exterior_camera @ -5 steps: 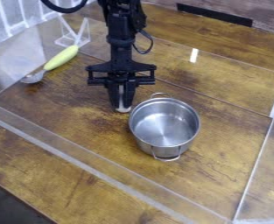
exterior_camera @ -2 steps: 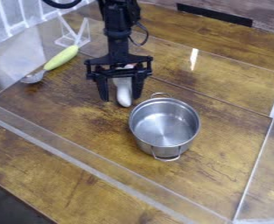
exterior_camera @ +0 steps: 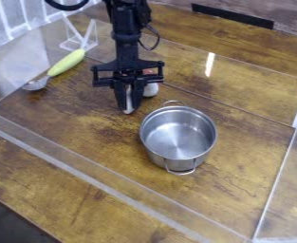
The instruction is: Put the mushroom in the silver pot
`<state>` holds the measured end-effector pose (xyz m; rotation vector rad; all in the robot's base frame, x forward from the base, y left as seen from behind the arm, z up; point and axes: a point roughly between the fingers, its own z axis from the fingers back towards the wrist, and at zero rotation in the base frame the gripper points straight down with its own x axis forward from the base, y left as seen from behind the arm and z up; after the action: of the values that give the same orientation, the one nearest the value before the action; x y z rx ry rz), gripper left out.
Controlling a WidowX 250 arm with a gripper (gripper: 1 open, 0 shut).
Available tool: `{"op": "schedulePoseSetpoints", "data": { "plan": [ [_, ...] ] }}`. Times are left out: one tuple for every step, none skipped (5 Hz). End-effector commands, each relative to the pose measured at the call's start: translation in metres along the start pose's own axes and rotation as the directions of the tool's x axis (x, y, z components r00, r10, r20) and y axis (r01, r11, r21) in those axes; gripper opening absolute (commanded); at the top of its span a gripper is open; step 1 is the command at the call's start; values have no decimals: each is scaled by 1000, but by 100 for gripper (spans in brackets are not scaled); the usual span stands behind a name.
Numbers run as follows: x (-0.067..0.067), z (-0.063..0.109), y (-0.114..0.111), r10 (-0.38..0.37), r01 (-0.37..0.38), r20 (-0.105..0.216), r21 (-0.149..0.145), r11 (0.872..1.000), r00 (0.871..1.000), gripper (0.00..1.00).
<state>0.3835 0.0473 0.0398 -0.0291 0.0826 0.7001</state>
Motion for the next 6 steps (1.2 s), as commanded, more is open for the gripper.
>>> {"op": "schedulePoseSetpoints", "data": {
  "plan": [
    [14, 22, 0, 35, -33, 39, -48, 998, 999, 100],
    [14, 22, -1, 34, -32, 39, -50, 998, 999, 0],
    [7, 41, -6, -19, 22, 42, -85, 996, 999, 0],
    [-4, 67, -13, -83, 88, 45, -138, 986, 996, 0],
    [-19, 90, -22, -173, 179, 49, -184, 967, 984, 0],
    [-41, 100, -28, -254, 257, 42, -210, 943, 966, 0]
  ]
}}
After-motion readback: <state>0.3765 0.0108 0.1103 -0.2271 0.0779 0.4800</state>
